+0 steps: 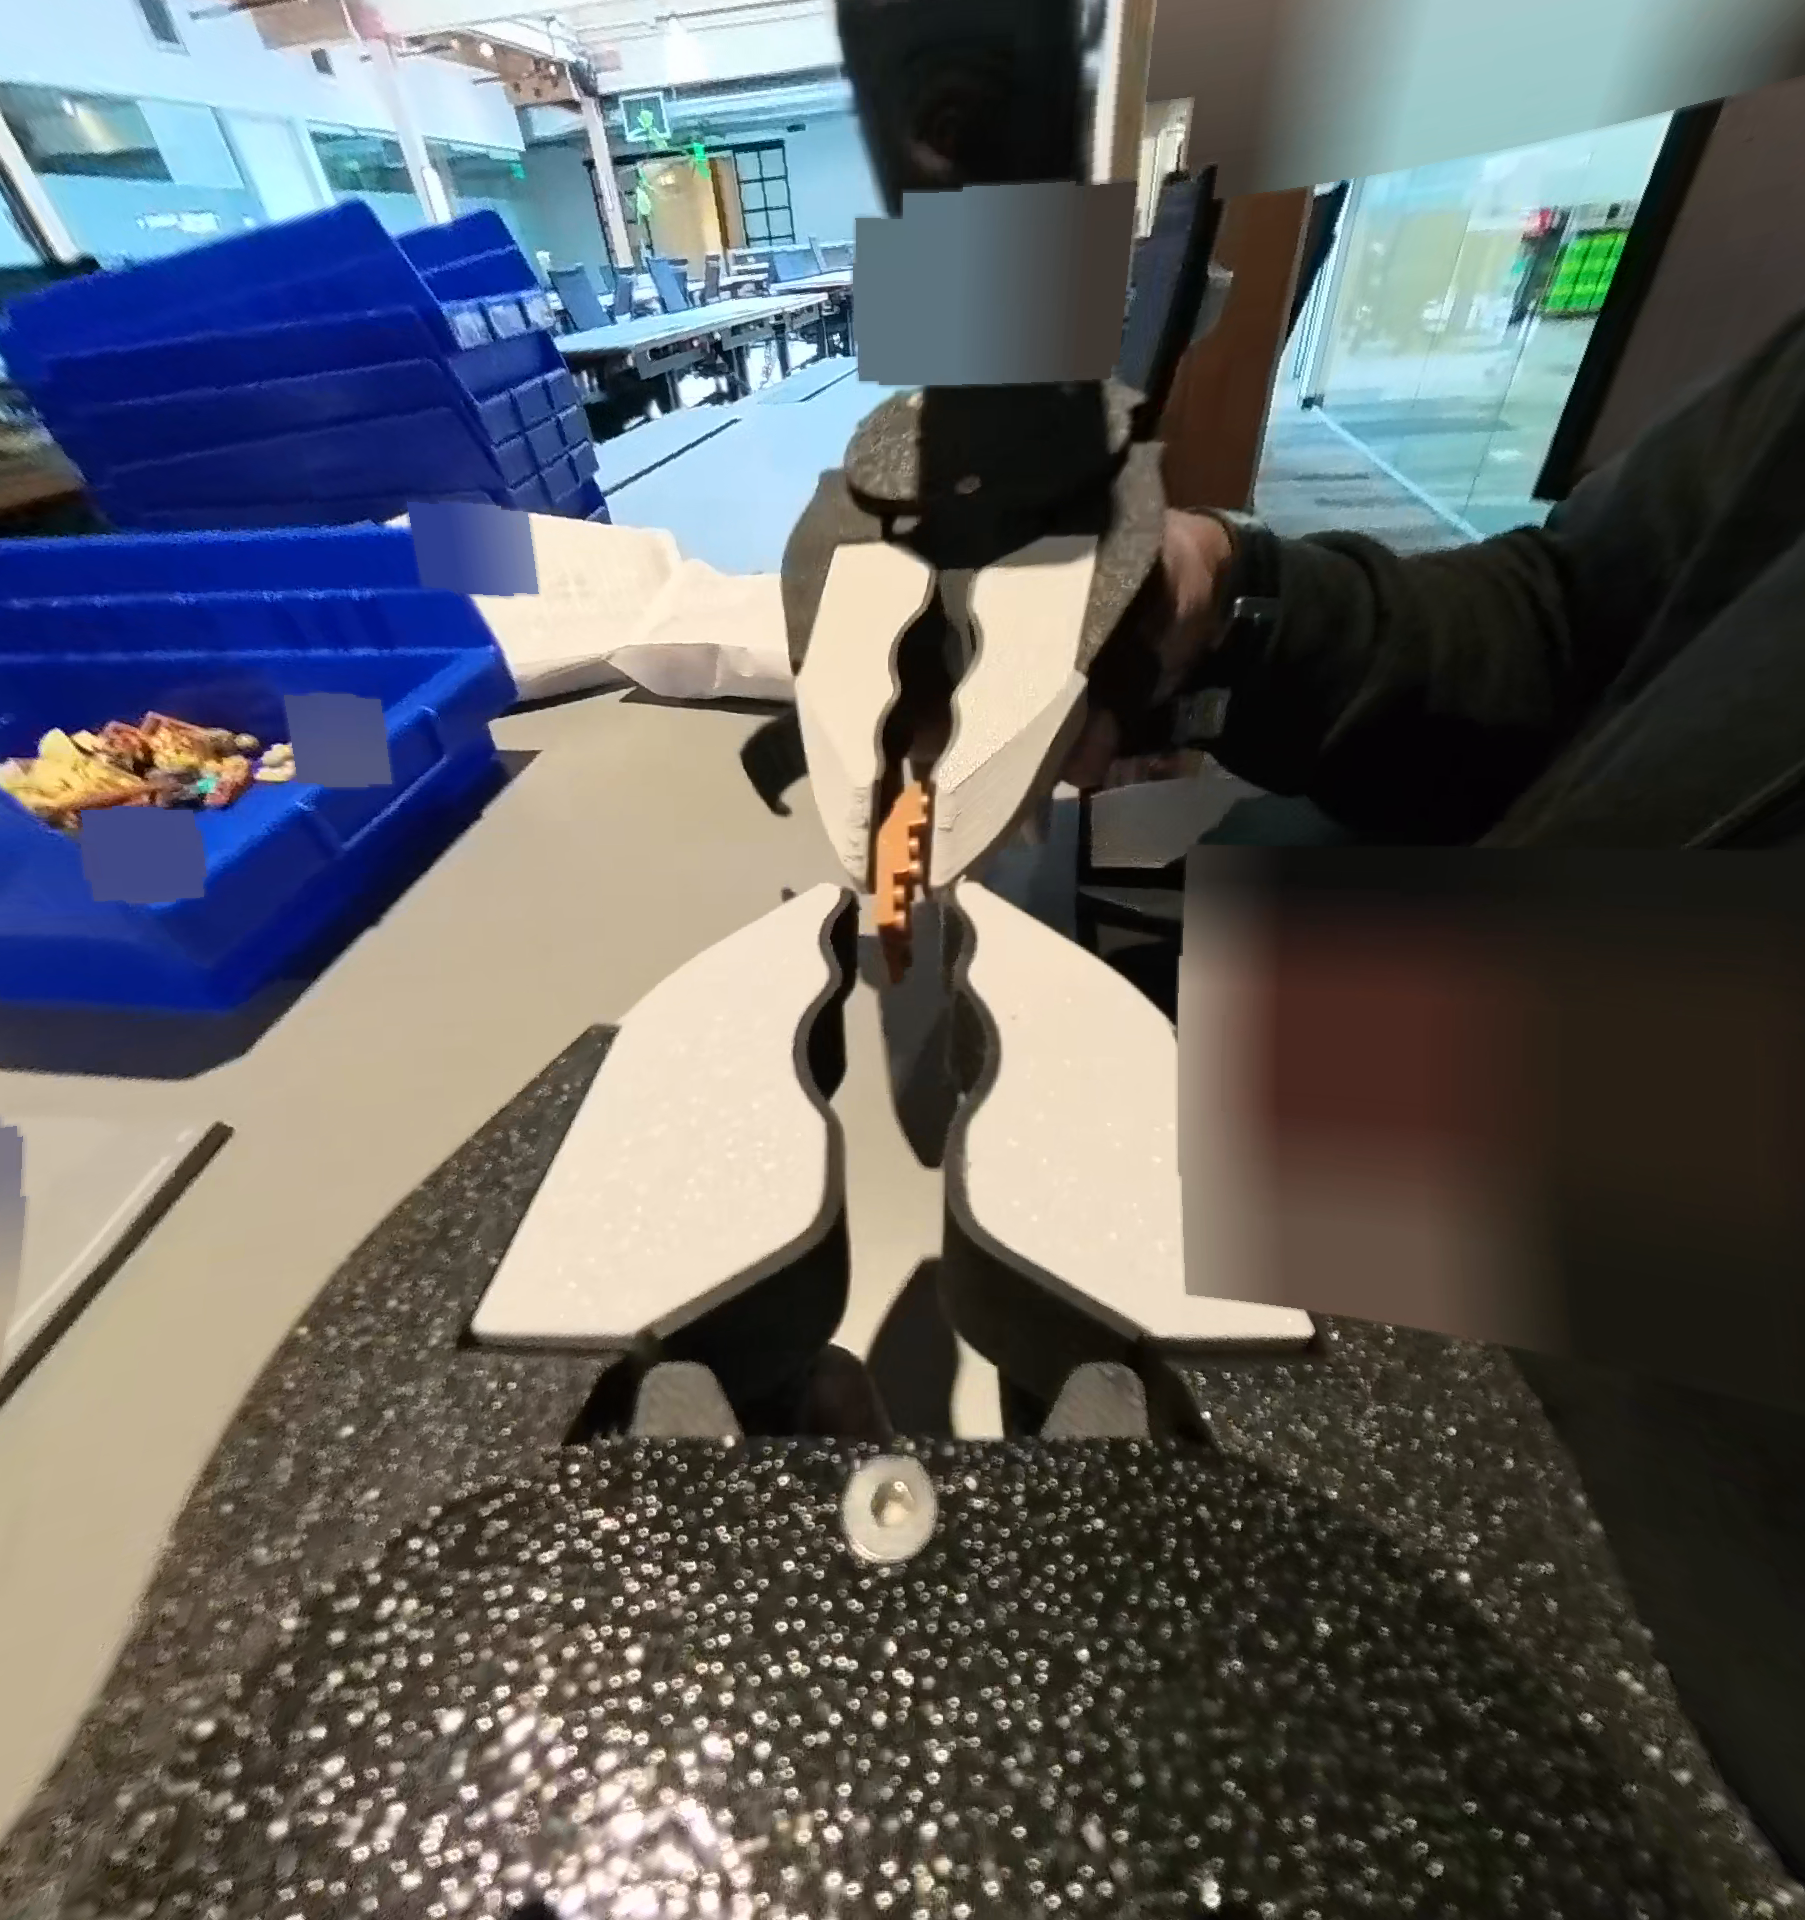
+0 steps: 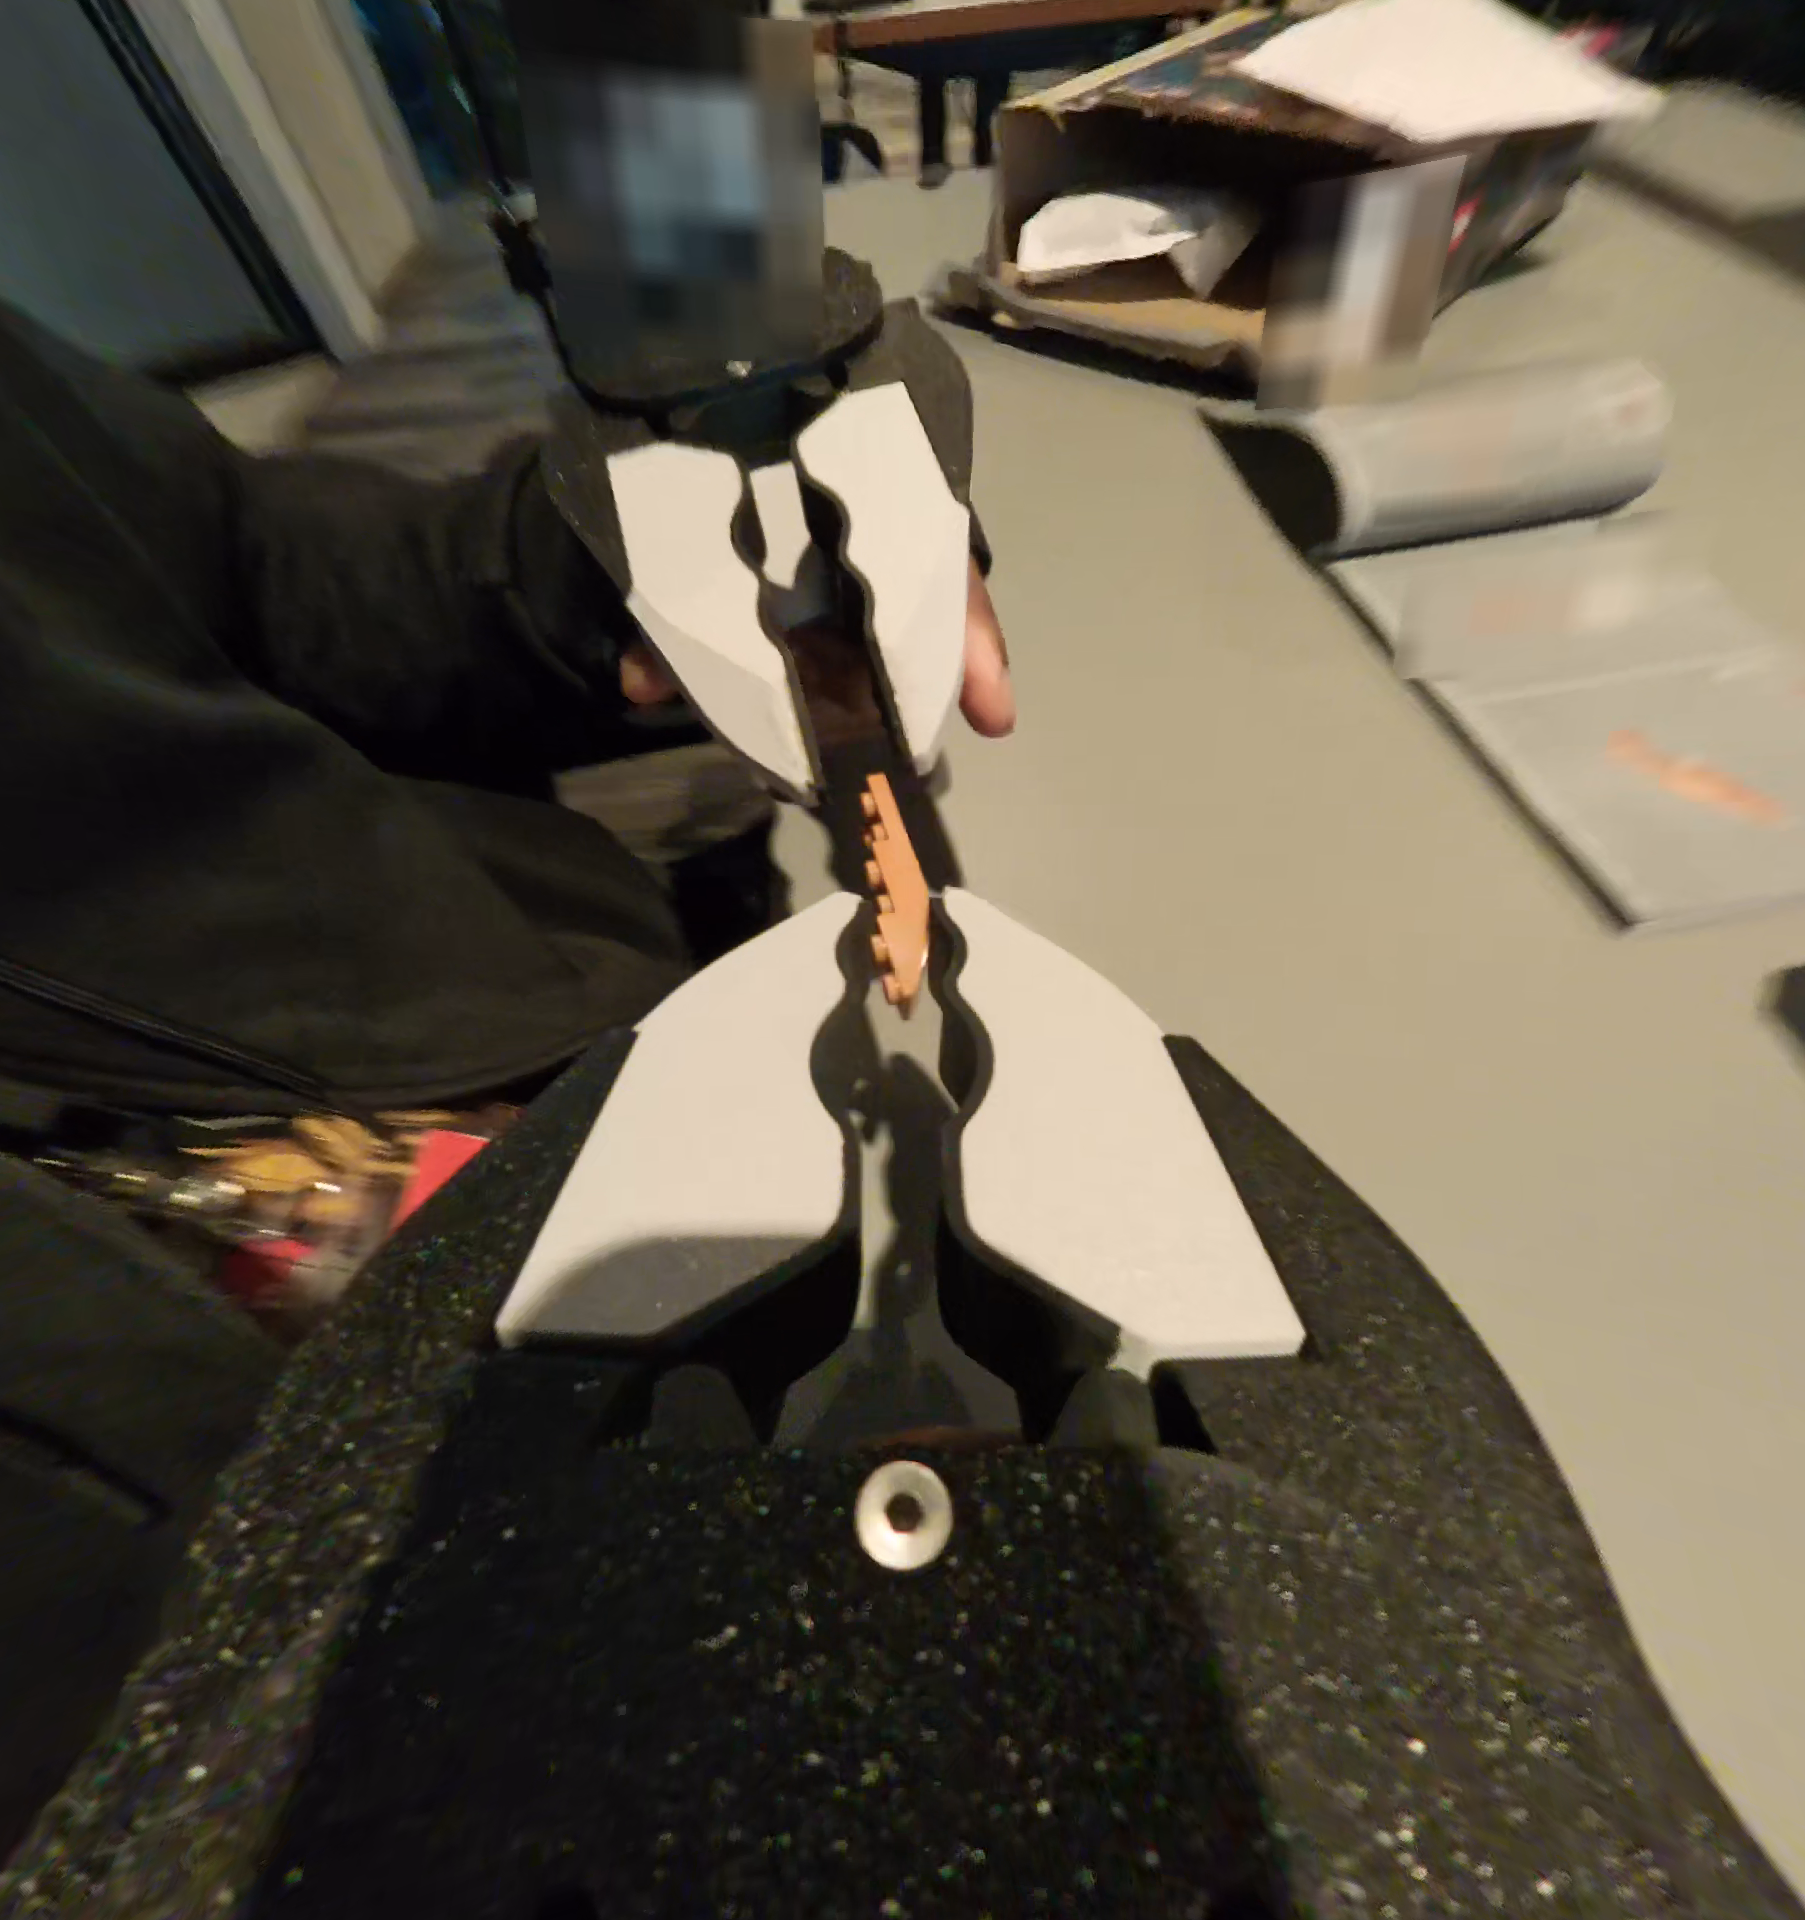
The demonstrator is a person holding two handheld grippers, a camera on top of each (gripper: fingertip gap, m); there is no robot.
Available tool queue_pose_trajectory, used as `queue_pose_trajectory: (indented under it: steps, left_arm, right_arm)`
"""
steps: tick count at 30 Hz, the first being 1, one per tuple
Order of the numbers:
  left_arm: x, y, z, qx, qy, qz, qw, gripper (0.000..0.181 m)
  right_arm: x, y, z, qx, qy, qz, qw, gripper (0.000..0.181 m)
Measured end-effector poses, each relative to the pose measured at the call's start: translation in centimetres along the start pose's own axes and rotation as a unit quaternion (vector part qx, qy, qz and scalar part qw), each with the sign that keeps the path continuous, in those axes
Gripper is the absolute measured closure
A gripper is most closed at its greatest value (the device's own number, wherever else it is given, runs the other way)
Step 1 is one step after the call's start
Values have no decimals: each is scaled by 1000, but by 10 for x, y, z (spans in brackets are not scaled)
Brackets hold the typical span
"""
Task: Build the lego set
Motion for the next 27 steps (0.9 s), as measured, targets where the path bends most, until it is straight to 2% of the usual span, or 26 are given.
queue_pose_trajectory:
  steps: [7,11,16,18,19,22,24,27]
  left_arm:
    - [3,4,2,13,-33,-12,999,163]
    - [5,8,4,19,-53,-11,998,166]
    - [4,10,3,5,-103,4,995,175]
    - [5,10,0,-17,-129,5,992,176]
    - [6,10,-1,-28,-140,6,990,176]
    - [9,7,-6,-59,-181,7,982,177]
    - [10,5,-9,-79,-213,11,974,177]
    - [12,3,-12,-104,-259,20,960,177]
  right_arm:
    - [-3,0,-1,-2,127,-51,991,172]
    - [3,1,0,2,145,-80,986,173]
    - [0,0,-3,-4,139,-74,987,172]
    - [-1,-1,-8,-16,121,-67,990,169]
    - [-2,-2,-10,-22,106,-57,992,158]
    - [-7,-6,-15,-42,1,9,999,141]
    - [-9,-10,-18,-47,-75,57,994,138]
    - [-10,-14,-24,-50,-187,127,973,139]
Point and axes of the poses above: each gripper's, where its closed fingertips meet, y out along the fingers, z out of its underside, x = y × z across the jaws, the point moved 1 cm from there along -y, back along the fingers, and after that the axes turned 8 degrees about z, right-handed, at the moved point
